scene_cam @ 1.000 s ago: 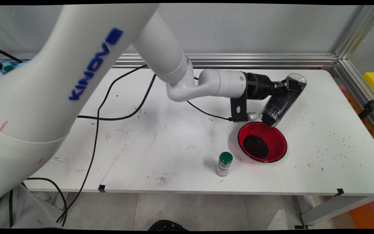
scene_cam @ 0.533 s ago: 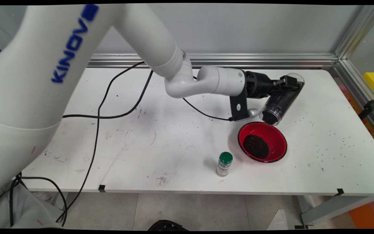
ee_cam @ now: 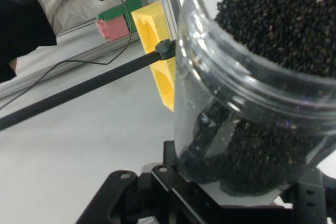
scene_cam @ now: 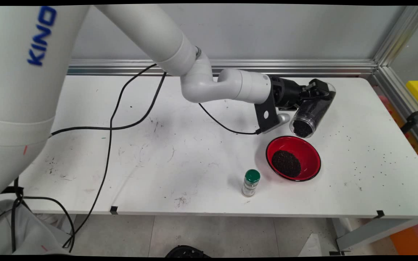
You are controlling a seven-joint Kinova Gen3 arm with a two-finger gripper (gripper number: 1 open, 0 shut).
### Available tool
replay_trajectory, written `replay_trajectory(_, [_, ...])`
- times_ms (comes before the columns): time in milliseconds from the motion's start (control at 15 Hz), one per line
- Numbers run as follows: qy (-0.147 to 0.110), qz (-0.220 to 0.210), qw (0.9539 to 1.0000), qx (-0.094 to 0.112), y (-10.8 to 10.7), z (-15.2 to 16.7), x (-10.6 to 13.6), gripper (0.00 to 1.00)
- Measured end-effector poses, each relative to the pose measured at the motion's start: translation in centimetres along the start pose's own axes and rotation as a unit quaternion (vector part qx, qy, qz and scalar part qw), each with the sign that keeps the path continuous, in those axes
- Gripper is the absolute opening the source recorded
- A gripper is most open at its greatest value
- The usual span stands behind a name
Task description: Pour the black seasoning powder in the red bowl
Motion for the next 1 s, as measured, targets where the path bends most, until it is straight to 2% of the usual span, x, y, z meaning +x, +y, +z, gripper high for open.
replay_trajectory(267, [0.009, -0.046, 0.9988, -0.011, -0.2, -0.5, -0.5, 0.0])
replay_trajectory(533, [0.018, -0.087, 0.9958, -0.024, -0.5, -1.1, -1.1, 0.0])
replay_trajectory(733, [0.022, -0.118, 0.9922, -0.034, -0.7, -1.6, -1.7, 0.0])
replay_trajectory(1000, [0.033, -0.161, 0.9851, -0.051, -0.8, -2.2, -2.2, 0.0])
